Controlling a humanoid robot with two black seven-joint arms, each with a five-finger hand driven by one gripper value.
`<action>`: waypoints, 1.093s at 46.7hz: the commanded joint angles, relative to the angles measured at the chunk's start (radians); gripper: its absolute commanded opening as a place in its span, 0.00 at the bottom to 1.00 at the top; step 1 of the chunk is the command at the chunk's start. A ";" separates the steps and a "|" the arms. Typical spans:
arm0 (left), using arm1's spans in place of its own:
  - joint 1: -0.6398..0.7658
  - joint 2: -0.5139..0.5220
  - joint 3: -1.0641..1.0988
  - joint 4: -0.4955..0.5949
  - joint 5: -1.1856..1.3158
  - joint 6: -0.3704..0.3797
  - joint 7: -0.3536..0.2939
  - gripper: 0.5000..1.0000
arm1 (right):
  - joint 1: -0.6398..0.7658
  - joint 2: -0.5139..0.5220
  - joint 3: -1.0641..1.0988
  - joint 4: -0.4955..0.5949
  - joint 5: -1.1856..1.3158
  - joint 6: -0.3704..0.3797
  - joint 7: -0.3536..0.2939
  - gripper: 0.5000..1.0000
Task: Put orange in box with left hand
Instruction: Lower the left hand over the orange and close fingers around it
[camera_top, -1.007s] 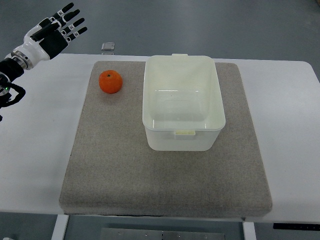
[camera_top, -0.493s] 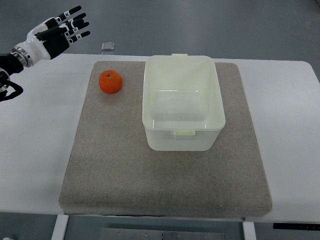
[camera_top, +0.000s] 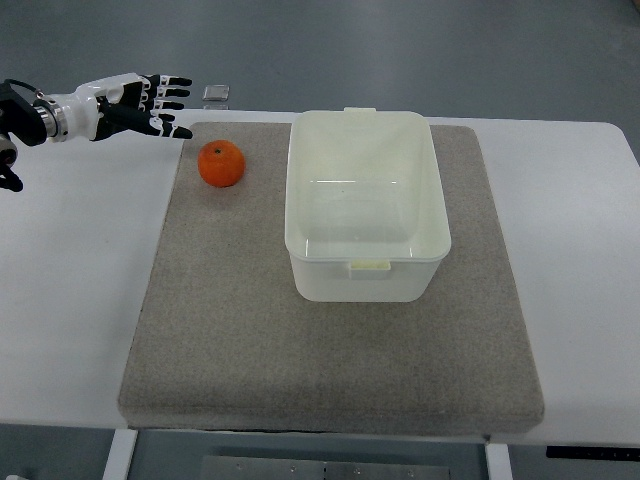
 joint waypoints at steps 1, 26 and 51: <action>-0.004 0.000 0.002 -0.020 0.062 0.000 -0.010 0.99 | 0.000 0.000 0.000 0.000 0.000 0.000 0.000 0.85; -0.045 -0.028 0.035 -0.160 0.404 0.025 -0.016 0.99 | 0.000 0.000 0.000 0.000 0.000 0.000 -0.002 0.85; -0.048 -0.077 0.195 -0.158 0.550 0.263 -0.024 0.99 | 0.000 0.000 0.000 0.000 0.000 0.000 0.000 0.85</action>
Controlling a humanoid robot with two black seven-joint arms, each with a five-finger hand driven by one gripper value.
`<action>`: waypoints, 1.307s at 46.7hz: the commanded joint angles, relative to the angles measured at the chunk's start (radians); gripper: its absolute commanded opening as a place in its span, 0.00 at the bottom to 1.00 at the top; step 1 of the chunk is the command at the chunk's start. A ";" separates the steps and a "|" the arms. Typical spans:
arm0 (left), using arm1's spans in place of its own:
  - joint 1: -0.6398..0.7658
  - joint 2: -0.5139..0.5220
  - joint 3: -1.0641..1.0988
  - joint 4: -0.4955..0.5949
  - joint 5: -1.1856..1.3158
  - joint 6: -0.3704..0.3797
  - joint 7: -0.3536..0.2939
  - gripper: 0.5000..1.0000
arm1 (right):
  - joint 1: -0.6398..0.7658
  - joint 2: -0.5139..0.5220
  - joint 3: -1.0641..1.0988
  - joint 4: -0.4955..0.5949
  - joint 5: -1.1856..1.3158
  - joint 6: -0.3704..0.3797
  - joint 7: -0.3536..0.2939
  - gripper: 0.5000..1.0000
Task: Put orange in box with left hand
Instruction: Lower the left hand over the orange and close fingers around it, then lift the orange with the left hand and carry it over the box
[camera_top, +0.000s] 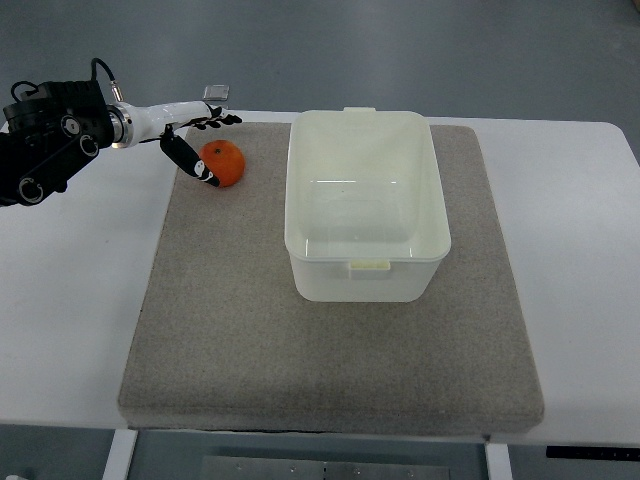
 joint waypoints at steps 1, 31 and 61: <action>0.000 -0.018 0.008 0.006 0.043 0.012 0.000 0.99 | 0.000 0.000 0.000 0.000 0.000 0.000 0.000 0.85; 0.006 -0.060 0.057 0.011 0.229 0.128 0.000 0.74 | 0.000 0.000 0.000 0.000 0.000 0.000 0.000 0.85; -0.070 -0.039 0.038 0.002 0.240 0.125 -0.005 0.00 | 0.000 0.000 0.000 0.000 0.000 0.000 0.000 0.85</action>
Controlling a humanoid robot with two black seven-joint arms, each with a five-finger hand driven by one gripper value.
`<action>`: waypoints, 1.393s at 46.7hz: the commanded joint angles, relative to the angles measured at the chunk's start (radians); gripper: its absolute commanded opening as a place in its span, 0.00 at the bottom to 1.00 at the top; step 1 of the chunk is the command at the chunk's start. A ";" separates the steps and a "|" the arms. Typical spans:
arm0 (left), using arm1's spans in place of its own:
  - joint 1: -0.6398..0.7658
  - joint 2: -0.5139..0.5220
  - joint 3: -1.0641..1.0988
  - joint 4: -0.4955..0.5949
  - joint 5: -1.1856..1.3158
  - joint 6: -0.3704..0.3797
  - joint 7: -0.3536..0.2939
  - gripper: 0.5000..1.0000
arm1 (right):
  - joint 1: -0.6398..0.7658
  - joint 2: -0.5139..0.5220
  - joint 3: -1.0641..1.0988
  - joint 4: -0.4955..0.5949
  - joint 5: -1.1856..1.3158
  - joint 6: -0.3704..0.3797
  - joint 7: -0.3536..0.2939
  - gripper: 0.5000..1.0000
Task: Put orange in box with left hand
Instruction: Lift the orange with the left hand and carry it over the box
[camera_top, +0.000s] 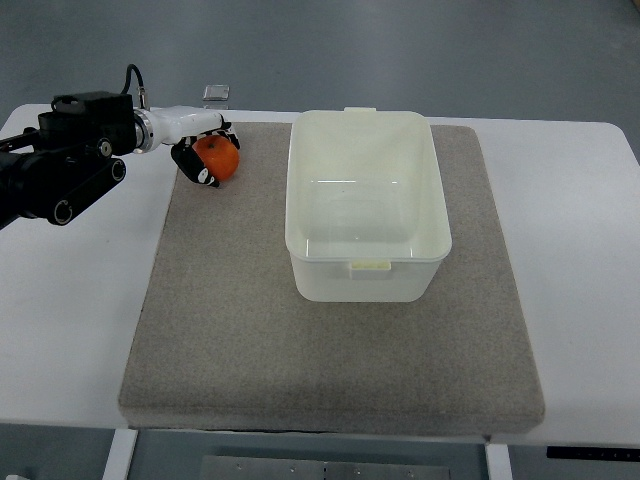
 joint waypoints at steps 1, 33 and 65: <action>-0.025 0.017 -0.019 -0.028 -0.003 -0.001 -0.007 0.00 | 0.000 0.000 0.000 0.000 0.000 0.000 0.000 0.85; -0.106 0.246 -0.157 -0.522 -0.012 -0.080 -0.038 0.00 | 0.000 0.000 0.000 0.000 0.000 0.000 0.000 0.85; -0.140 0.020 -0.007 -0.572 0.117 -0.104 -0.018 0.00 | 0.000 0.000 -0.001 0.000 0.000 0.000 0.000 0.85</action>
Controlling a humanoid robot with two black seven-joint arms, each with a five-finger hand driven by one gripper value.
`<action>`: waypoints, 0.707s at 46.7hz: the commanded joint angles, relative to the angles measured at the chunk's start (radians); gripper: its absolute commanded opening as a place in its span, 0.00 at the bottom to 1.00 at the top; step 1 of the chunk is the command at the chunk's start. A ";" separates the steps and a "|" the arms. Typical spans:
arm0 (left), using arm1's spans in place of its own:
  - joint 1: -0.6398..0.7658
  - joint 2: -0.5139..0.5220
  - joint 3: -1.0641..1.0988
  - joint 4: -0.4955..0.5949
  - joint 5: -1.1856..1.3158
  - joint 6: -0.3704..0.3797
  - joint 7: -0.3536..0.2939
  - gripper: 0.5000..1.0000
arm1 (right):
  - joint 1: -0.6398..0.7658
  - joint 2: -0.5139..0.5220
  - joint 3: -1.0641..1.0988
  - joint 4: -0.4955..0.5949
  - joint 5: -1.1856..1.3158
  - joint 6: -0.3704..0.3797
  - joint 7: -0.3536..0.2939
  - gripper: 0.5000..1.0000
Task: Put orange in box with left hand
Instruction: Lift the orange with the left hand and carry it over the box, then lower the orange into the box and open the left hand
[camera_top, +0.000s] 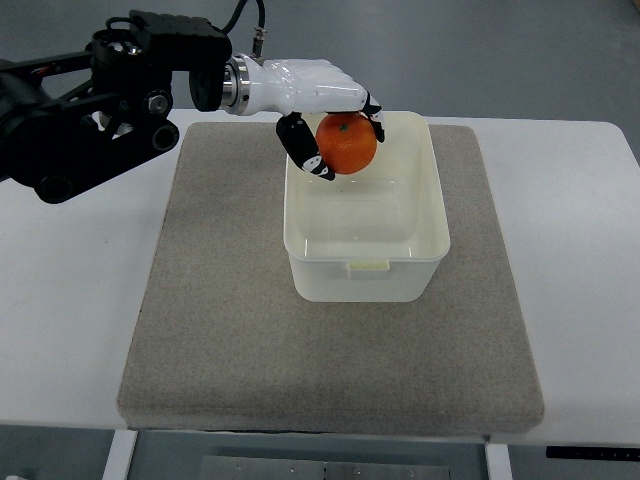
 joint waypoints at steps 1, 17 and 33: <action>0.022 -0.023 -0.001 0.022 0.045 0.008 0.000 0.00 | 0.000 0.000 0.001 0.000 0.000 0.000 0.000 0.85; 0.073 -0.098 -0.004 0.076 0.105 0.016 0.002 0.61 | 0.000 0.000 0.001 0.000 0.000 0.000 0.000 0.85; 0.086 -0.092 -0.024 0.082 0.085 0.016 0.000 0.99 | 0.000 0.000 0.001 0.000 0.000 0.000 0.000 0.85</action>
